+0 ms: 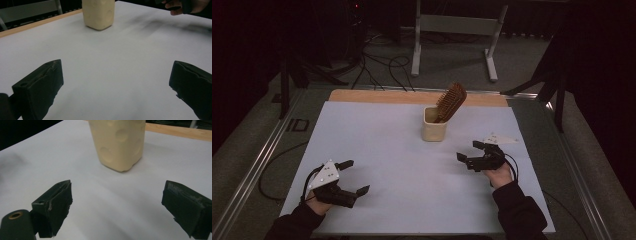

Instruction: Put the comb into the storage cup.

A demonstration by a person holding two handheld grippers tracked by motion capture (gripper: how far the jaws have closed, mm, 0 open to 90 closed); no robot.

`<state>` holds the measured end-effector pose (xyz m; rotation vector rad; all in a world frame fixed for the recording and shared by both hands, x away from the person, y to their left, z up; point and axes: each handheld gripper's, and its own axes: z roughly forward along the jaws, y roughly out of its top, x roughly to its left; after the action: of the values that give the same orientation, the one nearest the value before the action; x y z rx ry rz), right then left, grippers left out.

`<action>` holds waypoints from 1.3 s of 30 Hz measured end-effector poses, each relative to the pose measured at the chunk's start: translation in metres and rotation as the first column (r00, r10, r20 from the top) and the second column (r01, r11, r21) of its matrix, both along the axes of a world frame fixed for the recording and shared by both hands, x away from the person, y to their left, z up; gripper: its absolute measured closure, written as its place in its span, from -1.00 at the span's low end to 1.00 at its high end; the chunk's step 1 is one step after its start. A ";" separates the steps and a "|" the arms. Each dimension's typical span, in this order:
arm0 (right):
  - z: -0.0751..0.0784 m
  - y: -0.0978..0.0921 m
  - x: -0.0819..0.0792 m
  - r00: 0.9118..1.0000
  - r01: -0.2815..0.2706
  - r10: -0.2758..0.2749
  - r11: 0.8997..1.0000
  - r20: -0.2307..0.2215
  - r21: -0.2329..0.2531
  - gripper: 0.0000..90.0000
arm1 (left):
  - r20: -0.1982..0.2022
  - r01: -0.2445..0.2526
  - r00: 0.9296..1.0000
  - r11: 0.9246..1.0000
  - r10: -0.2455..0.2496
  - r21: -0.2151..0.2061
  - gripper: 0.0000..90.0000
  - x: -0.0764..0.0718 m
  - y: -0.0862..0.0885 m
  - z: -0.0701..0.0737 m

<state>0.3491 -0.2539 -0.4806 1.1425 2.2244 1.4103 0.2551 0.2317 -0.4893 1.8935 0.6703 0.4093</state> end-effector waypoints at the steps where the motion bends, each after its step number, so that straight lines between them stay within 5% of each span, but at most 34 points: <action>1: -0.002 -0.001 -0.003 1.000 -0.006 0.006 1.000 0.000 0.001 -0.79 | 0.001 0.000 1.000 1.000 0.000 0.001 -1.00 0.000 0.000 0.000; 13: -0.019 -0.013 -0.035 0.999 -0.034 0.034 0.999 0.015 0.006 -0.79 | 0.001 0.003 1.000 1.000 -0.003 0.003 -1.00 -0.001 0.000 0.000; 27: -0.024 -0.025 -0.070 0.998 0.007 -0.003 0.997 0.055 -0.071 -0.79 | 0.000 0.001 1.000 1.000 -0.001 0.000 -1.00 -0.001 0.001 0.000; 39: -0.027 -0.039 -0.087 0.997 0.039 -0.036 0.998 0.061 -0.048 -0.79 | -0.002 0.001 1.000 1.000 -0.001 0.003 -1.00 0.000 0.001 0.000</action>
<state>0.2623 -0.2924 -0.5071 1.1053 2.1728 1.3500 0.2549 0.2323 -0.4897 1.8968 0.6704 0.4080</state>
